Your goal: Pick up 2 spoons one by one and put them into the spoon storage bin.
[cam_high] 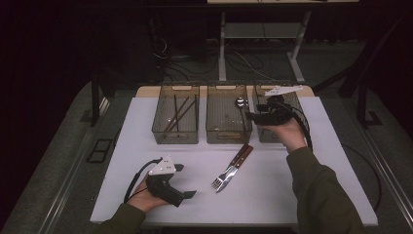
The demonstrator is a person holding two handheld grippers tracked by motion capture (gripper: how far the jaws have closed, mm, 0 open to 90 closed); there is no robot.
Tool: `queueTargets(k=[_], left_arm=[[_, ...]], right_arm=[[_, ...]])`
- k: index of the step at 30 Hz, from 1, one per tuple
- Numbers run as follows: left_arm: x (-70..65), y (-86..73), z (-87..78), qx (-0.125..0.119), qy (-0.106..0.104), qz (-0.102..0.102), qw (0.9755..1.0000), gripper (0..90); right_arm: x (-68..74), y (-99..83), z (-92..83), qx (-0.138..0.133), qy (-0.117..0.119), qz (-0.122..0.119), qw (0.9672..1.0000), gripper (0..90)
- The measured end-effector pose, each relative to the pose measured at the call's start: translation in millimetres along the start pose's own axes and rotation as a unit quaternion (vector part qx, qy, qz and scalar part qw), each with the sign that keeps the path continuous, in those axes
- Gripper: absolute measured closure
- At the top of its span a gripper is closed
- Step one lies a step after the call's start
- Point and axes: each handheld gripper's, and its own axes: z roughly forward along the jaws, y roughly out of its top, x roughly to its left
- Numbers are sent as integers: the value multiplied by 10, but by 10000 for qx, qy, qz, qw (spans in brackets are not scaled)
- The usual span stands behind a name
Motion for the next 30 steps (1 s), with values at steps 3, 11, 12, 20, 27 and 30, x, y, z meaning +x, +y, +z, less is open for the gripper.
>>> queueTargets(k=[3, 11, 12, 20, 27, 30], left_arm=[[0, -2, -2, 7, 0, 8, 10000, 0], [6, -9, 1, 28, 29, -13, 10000, 0], [5, -10, 3, 30, 31, -18, 10000, 0], [3, -14, 12, 62, 35, -9, 10000, 0], [0, -14, 11, 40, 42, -11, 10000, 0], [4, -14, 13, 54, 51, -2, 10000, 0]], right_arm=[[19, -83, -69, -42, 32, -42, 10000, 418], [110, -339, -201, 66, 221, -59, 9997, 514], [117, -386, -208, 93, 206, -53, 9997, 539], [169, -641, -209, 256, 364, -52, 9990, 722], [231, -791, -116, 277, 406, -200, 9986, 895], [276, -814, -41, 423, 494, -300, 9974, 896]])
